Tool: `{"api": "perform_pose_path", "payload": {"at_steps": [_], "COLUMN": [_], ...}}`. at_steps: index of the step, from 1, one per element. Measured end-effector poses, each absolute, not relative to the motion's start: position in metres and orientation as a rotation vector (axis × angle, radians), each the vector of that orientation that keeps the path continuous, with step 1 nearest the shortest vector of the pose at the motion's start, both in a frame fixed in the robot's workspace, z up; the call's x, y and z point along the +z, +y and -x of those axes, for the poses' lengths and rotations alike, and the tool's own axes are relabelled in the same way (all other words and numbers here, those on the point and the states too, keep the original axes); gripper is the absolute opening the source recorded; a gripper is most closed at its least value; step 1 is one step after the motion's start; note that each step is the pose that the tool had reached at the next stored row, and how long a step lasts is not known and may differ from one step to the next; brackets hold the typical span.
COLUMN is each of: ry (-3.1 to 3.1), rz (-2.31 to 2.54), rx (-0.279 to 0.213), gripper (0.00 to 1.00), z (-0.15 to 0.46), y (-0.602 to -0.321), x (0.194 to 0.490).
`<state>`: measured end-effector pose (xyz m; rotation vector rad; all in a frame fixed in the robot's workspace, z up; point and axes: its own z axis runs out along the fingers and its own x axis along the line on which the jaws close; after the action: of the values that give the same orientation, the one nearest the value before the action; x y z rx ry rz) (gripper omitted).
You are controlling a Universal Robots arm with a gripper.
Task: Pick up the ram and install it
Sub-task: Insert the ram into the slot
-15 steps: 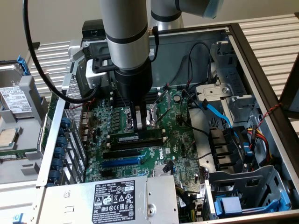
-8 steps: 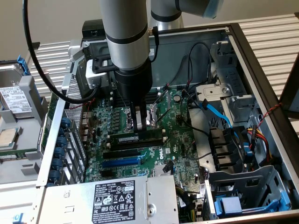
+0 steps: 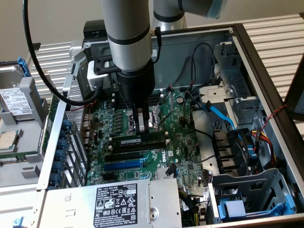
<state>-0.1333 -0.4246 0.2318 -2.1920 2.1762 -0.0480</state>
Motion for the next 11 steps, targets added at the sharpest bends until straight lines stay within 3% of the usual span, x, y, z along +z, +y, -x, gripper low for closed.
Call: {"api": "perform_pose_path", "payload": {"at_steps": [11], "ry": [2.17], "rz": [2.186], "rx": [-0.061], "gripper": [0.14], "z": [0.1359], "y": [-0.4246], "x": [0.2306]}}
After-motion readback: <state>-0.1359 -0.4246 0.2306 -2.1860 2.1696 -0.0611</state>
